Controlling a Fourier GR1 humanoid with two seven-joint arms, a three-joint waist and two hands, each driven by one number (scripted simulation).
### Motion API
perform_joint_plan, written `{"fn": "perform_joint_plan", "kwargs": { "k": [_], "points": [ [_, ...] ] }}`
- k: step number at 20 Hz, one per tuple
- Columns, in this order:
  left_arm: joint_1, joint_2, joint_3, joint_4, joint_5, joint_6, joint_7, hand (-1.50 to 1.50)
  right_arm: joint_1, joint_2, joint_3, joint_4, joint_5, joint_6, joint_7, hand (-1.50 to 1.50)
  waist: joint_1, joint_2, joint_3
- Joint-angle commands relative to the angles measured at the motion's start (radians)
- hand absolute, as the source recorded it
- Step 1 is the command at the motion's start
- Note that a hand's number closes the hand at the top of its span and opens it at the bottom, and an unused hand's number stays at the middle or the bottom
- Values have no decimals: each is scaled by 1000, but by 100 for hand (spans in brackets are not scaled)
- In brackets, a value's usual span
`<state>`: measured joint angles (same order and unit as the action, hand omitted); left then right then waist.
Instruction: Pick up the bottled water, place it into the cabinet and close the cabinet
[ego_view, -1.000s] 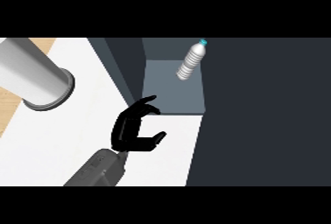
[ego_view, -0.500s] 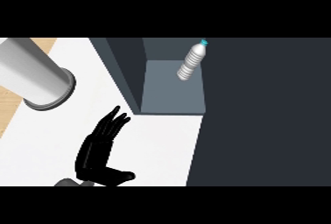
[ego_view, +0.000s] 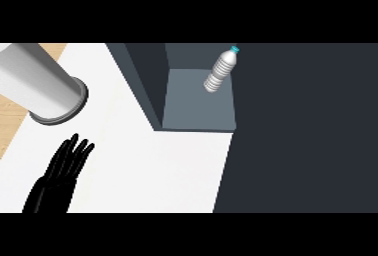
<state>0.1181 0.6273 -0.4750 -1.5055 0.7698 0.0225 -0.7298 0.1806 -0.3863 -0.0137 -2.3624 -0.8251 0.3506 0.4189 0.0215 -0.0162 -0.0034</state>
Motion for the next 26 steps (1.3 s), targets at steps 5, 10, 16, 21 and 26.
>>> {"fn": "perform_joint_plan", "kwargs": {
  "k": [5,10,16,21,26],
  "points": [
    [88,136,73,-131,17,-51,-16,-150,-156,20,233,-214,214,-191,91,150,2,-4,-3],
    [127,157,82,-168,32,-50,3,-150,-338,38,397,-132,277,-279,122,150,5,-10,-5],
    [177,213,119,-208,63,-82,14,-150,-547,163,599,15,404,-468,135,150,9,-12,-5],
    [187,244,153,-270,93,-90,40,-150,-737,378,765,252,607,-647,152,150,17,-1,-3],
    [221,285,219,-340,139,-92,72,-150,-956,384,785,412,519,-923,129,150,25,11,1]
  ]
}}
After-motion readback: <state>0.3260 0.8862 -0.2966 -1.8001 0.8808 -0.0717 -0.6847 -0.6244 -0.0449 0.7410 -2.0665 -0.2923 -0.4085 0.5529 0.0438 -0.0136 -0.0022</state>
